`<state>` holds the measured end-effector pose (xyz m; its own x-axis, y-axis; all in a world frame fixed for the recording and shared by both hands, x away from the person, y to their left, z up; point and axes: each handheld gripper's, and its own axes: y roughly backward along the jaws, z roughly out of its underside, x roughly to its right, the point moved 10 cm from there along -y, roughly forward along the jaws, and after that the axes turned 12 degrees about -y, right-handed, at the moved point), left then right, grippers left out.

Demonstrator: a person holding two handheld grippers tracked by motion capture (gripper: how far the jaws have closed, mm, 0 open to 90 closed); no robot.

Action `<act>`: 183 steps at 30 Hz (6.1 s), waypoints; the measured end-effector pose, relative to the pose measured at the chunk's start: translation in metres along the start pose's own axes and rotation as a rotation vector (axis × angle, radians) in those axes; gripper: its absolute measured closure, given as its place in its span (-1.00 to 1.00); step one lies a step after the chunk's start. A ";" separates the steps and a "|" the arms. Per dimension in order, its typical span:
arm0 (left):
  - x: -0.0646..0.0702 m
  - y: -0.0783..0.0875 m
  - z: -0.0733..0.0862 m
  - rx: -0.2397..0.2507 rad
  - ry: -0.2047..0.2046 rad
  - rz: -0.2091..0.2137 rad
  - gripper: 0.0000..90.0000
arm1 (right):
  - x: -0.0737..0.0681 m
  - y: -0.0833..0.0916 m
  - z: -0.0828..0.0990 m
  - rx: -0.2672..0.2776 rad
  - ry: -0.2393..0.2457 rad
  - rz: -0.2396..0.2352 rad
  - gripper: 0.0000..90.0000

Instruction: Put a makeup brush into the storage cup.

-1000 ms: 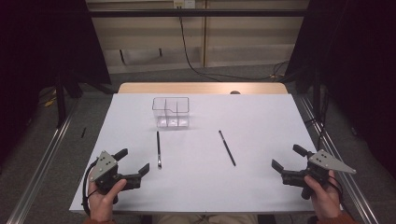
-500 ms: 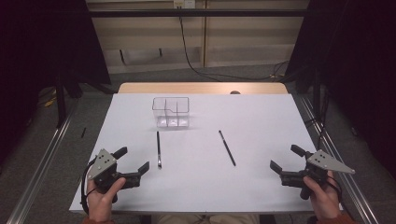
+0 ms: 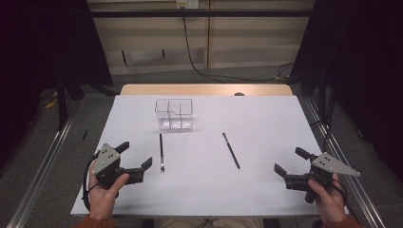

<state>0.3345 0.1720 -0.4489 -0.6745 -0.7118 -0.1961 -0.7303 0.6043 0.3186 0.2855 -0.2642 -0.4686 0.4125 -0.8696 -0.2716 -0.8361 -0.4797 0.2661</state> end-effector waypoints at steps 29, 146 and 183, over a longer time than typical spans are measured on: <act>-0.015 -0.053 -0.019 -0.072 -0.003 0.087 -0.92 | 0.000 0.001 0.000 -0.003 0.001 -0.008 -1.00; -0.002 -0.102 0.069 -1.162 0.118 0.188 0.47 | -0.001 -0.002 0.009 -0.061 0.024 -0.013 -1.00; -0.003 -0.093 0.055 -0.974 0.138 0.266 0.89 | 0.000 -0.002 0.009 -0.062 0.019 -0.010 -1.00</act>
<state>0.3983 0.1375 -0.5285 -0.7387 -0.6692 0.0800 -0.1117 0.2387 0.9647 0.2841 -0.2622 -0.4775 0.4280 -0.8663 -0.2575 -0.8079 -0.4944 0.3206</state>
